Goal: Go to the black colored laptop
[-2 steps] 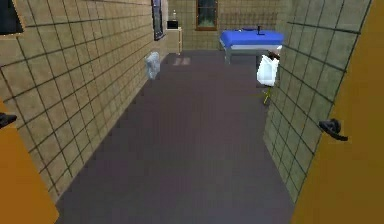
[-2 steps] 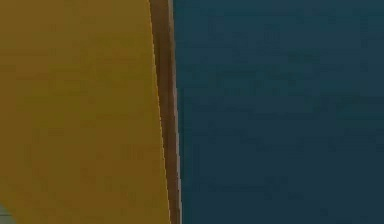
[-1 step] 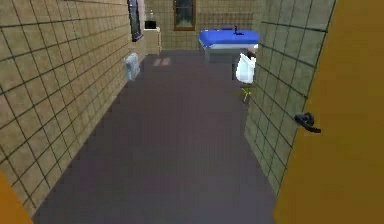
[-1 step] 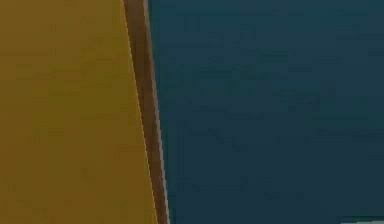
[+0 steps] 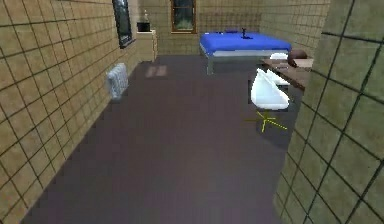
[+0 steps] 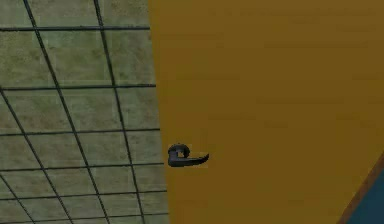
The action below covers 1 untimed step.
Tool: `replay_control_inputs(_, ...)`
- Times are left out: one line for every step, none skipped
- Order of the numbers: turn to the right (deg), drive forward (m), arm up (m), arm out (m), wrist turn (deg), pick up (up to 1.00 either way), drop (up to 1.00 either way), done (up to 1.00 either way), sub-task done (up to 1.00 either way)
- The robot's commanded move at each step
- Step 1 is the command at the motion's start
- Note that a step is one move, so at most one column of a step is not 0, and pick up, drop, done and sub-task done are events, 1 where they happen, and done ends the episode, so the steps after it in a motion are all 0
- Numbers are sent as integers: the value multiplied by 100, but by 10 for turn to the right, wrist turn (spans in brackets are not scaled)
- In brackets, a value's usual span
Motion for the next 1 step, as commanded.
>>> replay_control_inputs(120,0,0,0,0,0,0,0,0)
